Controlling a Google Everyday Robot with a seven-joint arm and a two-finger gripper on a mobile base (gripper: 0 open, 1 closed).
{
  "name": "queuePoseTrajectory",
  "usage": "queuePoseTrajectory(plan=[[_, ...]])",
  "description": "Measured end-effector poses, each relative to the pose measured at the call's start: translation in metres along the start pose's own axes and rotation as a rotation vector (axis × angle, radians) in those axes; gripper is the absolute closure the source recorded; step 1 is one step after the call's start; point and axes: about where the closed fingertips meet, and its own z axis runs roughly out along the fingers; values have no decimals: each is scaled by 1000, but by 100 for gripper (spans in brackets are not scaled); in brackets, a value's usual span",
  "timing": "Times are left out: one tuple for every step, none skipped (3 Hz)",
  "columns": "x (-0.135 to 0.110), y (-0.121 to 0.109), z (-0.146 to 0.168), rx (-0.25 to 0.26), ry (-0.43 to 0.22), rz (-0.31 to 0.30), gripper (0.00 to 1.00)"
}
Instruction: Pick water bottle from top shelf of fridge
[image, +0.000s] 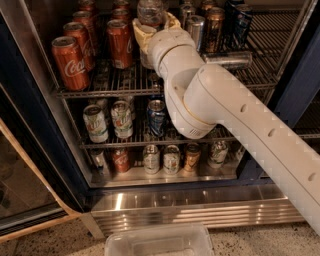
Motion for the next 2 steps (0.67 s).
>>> queuePoseTrajectory(plan=[[-12,10,-15,-17,-10,-4,100],[-15,17,-34,-50,14,18,100]])
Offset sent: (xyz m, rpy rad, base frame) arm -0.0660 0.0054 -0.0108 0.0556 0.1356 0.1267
